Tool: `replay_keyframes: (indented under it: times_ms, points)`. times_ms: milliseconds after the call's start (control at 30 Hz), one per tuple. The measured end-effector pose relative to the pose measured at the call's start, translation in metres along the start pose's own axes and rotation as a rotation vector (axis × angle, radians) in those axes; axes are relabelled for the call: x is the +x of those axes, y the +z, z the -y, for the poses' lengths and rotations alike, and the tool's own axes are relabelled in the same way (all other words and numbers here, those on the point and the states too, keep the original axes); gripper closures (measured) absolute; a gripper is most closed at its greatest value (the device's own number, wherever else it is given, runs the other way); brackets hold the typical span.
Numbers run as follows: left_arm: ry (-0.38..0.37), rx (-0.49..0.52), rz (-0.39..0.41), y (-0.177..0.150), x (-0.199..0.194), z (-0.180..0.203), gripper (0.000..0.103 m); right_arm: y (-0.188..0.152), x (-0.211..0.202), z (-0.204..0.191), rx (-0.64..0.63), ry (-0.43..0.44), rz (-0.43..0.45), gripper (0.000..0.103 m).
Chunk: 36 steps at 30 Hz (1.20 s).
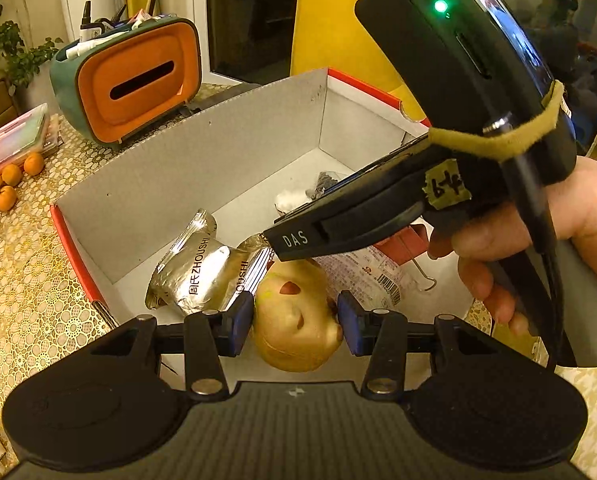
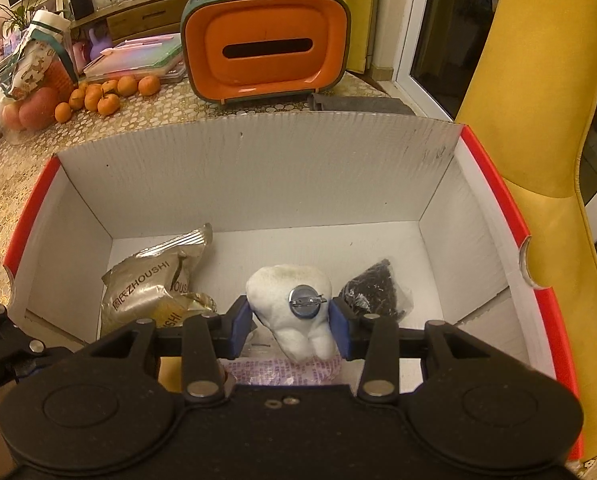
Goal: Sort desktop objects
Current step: 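Open the left tool to drop the bun while the right tool releases the tooth plush, then move both tools out of the box toward the wet-wipe pack and snack packet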
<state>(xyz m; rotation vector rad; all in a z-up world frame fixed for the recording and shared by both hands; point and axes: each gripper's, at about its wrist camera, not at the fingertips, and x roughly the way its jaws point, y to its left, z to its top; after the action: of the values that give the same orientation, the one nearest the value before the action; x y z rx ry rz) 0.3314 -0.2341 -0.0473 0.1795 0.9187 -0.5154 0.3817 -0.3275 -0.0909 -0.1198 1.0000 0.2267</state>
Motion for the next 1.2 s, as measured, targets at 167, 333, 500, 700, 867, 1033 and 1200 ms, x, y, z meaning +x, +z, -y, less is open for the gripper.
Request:
replay_keyframes:
  times_ms: [167, 333, 500, 700, 867, 1033, 1200]
  points:
    - [-0.014, 0.008, 0.004, -0.003, -0.005, 0.005, 0.055, 0.001, -0.004, 0.003, 0.020, 0.005, 0.014, 0.051]
    - [-0.024, -0.010, 0.031, -0.006, -0.014, 0.007, 0.045, 0.001, -0.014, 0.005, 0.036, 0.019, 0.035, 0.048]
    - [-0.030, -0.029, 0.053, -0.010, -0.027, 0.006, 0.044, -0.003, -0.028, 0.006, 0.039, 0.034, 0.054, 0.047]
    - [-0.043, -0.046, 0.088, -0.017, -0.045, 0.006, 0.044, -0.010, -0.049, 0.007, 0.038, 0.041, 0.082, 0.045]
    - [-0.046, -0.040, 0.115, -0.022, -0.063, 0.011, 0.044, -0.016, -0.070, 0.000, 0.014, 0.041, 0.106, 0.044]
    - [-0.042, -0.026, 0.149, -0.027, -0.083, 0.016, 0.044, -0.022, -0.092, -0.008, -0.017, 0.028, 0.139, 0.040]
    - [-0.047, -0.029, 0.171, -0.034, -0.102, 0.019, 0.044, -0.028, -0.112, -0.017, -0.044, 0.020, 0.169, 0.038]
